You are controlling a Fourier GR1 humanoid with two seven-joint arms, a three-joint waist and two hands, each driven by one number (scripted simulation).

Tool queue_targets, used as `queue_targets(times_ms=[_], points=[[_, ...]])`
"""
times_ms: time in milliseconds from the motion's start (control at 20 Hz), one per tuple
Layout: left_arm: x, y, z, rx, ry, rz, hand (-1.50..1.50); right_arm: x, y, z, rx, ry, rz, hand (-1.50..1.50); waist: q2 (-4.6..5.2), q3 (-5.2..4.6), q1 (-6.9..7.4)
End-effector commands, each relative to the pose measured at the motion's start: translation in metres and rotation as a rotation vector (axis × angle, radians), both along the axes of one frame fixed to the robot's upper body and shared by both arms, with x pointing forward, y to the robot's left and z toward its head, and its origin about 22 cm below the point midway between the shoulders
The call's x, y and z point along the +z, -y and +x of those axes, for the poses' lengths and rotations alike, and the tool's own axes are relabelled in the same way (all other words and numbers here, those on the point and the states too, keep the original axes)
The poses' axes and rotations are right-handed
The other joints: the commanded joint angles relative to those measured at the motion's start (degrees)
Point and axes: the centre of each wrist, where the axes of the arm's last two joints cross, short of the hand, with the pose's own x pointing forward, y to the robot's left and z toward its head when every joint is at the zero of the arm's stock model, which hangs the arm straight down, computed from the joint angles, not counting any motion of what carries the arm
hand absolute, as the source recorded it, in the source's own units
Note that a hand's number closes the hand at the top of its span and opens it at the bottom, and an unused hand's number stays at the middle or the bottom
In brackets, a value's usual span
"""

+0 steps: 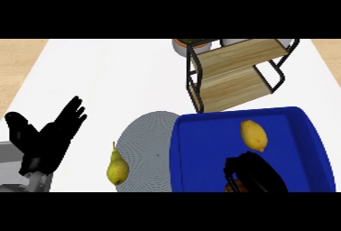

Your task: Pick the sweet potato from the tray and place it in the tiered shelf

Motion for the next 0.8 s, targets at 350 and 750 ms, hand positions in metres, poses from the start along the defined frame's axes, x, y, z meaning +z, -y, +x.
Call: queue_targets(times_ms=[350,750], points=[[-0.04,-0.02,-0.016,0.101,-0.151,0.011,0.0,0.138,-0.013,-0.013,-0.075,0.269,0.35,1.5,0.56,-2.18,-2.46],[-0.049,-0.018,-0.014,0.086,-0.13,0.011,0.0,0.208,0.007,-0.017,-0.202,0.357,0.383,1.5,1.25,-2.24,-1.21]])
